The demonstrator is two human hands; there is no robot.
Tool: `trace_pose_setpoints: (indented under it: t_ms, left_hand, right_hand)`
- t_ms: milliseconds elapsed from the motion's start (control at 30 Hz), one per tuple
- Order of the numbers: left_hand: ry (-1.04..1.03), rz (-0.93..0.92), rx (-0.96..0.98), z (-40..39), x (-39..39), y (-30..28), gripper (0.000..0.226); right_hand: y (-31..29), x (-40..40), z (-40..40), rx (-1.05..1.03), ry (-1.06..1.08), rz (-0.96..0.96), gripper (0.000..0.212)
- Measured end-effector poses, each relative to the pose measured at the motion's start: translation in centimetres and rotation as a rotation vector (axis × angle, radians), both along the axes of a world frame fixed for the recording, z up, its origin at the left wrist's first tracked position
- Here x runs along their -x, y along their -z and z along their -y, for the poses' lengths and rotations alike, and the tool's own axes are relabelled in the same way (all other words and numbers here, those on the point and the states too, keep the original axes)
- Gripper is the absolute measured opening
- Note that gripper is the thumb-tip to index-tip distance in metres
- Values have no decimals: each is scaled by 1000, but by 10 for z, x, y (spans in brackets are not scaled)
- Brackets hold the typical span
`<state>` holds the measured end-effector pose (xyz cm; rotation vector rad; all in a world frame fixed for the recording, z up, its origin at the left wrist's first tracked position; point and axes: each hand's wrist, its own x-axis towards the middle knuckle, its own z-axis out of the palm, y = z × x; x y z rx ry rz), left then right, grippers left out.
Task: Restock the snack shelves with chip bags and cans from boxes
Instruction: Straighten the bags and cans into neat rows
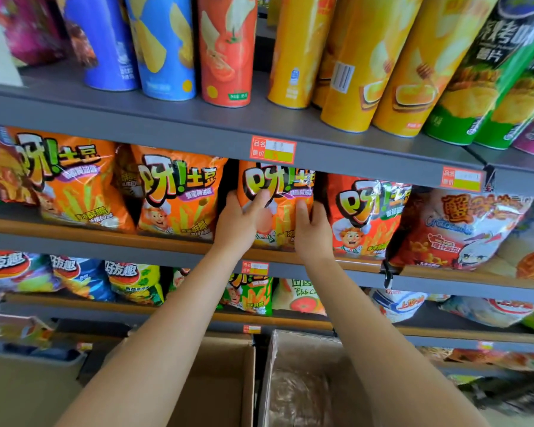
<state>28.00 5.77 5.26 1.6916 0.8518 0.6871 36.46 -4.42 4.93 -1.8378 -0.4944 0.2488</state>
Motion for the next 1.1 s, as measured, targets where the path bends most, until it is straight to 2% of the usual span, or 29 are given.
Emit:
trace_pose_setpoints:
  t_ms: [67,133,167,233,300,400,433,467,533,600,700,800,900,1033,1100]
  left_hand:
    - [2,-39,-150,5,14,7,51]
    - [-67,46,-351,12,39,14,36]
    - [-136,120,-449,15,53,16,30]
    - [-323,247,-566,14,78,15,25]
    - [-474,302,-473,-4,92,14,38]
    - [-435,215,-216,-47,100,10,73]
    - [-381,174,-160,-60,102,8,77]
    - [-317,141,-100,-71,104,4,74]
    - [-196,86,12,-88,105,-2,53]
    - [-126,45,21,-100,105,-3,38]
    - [-41,30,58,-111,105,-7,35]
    - [8,74,119,-120,105,-7,45]
    - [-24,112,149,-121,102,-3,53]
    - [-101,155,159,-120,96,-1,51]
    - [-123,167,150,-119,94,-1,51]
  right_hand:
    - [4,19,8,8,111,233,27]
    - [4,46,11,-7,187,560,32]
    - [3,57,10,-36,162,636,29]
    - [-3,74,0,-81,-24,558,19]
    - [-9,87,-18,-48,-202,353,22]
    - [-12,97,-52,-13,-313,177,52]
    - [-14,98,-63,-23,-319,120,64]
    - [-18,99,-73,-35,-312,58,75]
    - [-23,97,-89,-38,-294,-61,91]
    - [-25,92,-100,5,-293,-152,90]
    - [-21,92,-108,-39,-304,-156,92]
    - [-19,98,-115,-90,-292,-101,102]
    - [-18,98,-121,-55,-280,-95,116]
    - [-24,99,-121,4,-256,-84,99]
    - [-22,95,-122,49,-256,-80,98]
